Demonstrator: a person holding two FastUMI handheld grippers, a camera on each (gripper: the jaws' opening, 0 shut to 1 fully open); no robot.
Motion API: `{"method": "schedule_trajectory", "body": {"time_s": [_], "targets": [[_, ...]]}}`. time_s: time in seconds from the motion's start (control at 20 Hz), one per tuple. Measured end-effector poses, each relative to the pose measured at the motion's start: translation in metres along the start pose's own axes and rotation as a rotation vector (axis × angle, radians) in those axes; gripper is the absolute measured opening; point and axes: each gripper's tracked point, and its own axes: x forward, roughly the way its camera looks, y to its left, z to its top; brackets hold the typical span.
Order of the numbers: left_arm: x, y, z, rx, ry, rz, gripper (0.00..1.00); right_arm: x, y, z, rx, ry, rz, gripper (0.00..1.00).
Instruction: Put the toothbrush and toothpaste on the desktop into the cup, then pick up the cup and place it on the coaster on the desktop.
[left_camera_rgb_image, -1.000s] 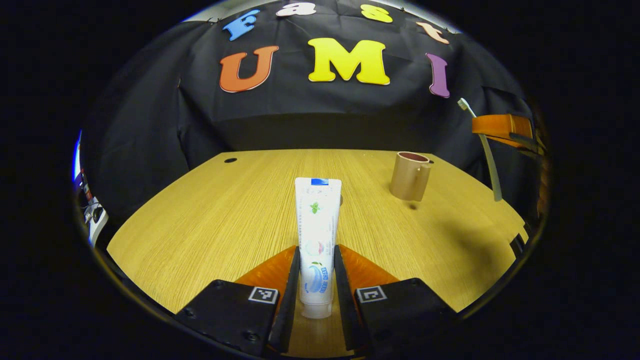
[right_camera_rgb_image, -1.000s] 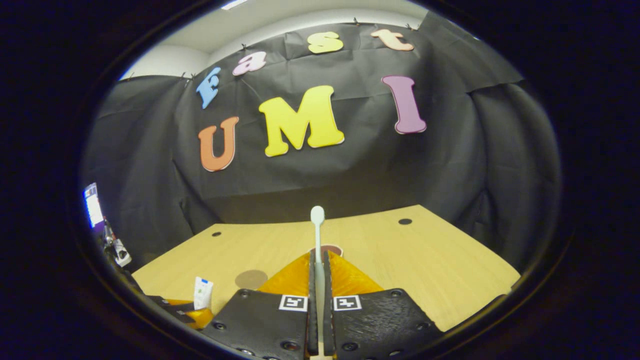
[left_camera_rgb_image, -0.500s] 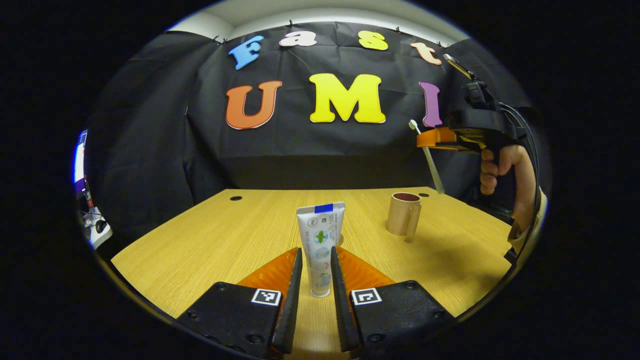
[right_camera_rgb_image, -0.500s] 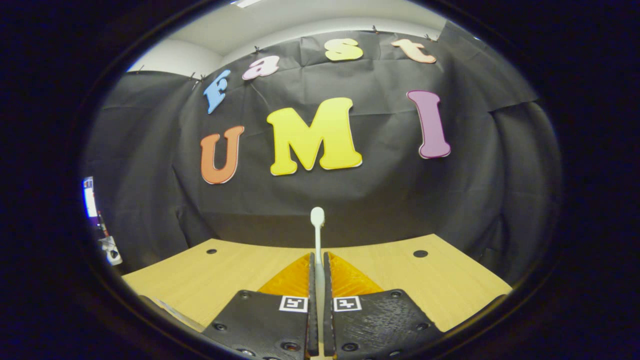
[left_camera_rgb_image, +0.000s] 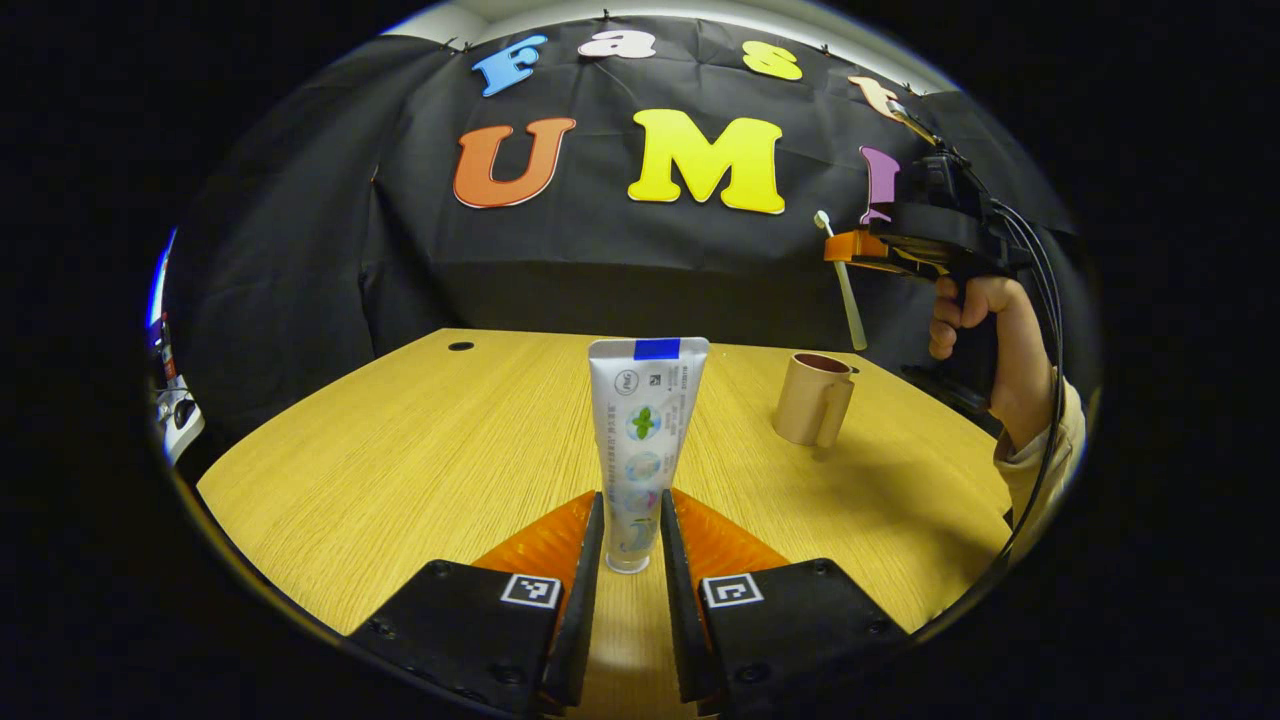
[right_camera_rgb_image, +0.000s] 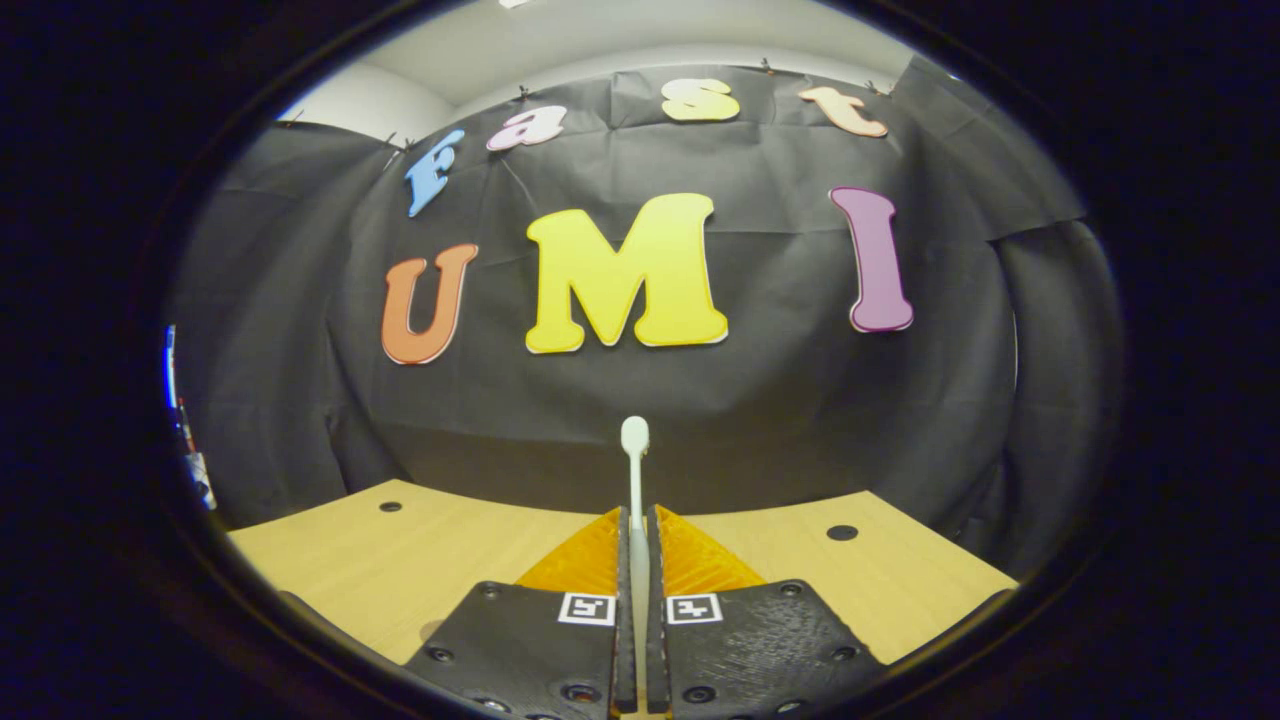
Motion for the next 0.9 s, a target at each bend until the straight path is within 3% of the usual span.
{"method": "schedule_trajectory", "body": {"time_s": [0.05,0.1,0.15,0.4,0.75,0.9], "targets": [[0.000,0.002,0.000,0.007,-0.008,0.020,0.37,0.002,-0.003,0.001,0.009,-0.006,-0.002,0.04],[0.000,0.005,0.001,0.013,-0.028,0.032,0.53,0.004,-0.004,0.002,0.017,-0.014,0.002,0.04],[-0.001,0.007,0.006,0.016,-0.062,0.048,0.48,0.006,-0.005,0.002,0.019,-0.019,0.003,0.04],[0.003,0.000,0.010,0.017,-0.139,0.066,0.83,0.020,-0.010,-0.004,0.003,-0.027,0.003,0.04],[0.030,-0.002,0.011,0.012,-0.137,0.096,0.83,0.029,-0.003,-0.001,-0.013,-0.047,0.014,0.04],[0.035,0.002,0.008,-0.007,-0.124,0.110,0.77,0.031,-0.004,-0.001,-0.016,-0.051,0.012,0.04]]}}
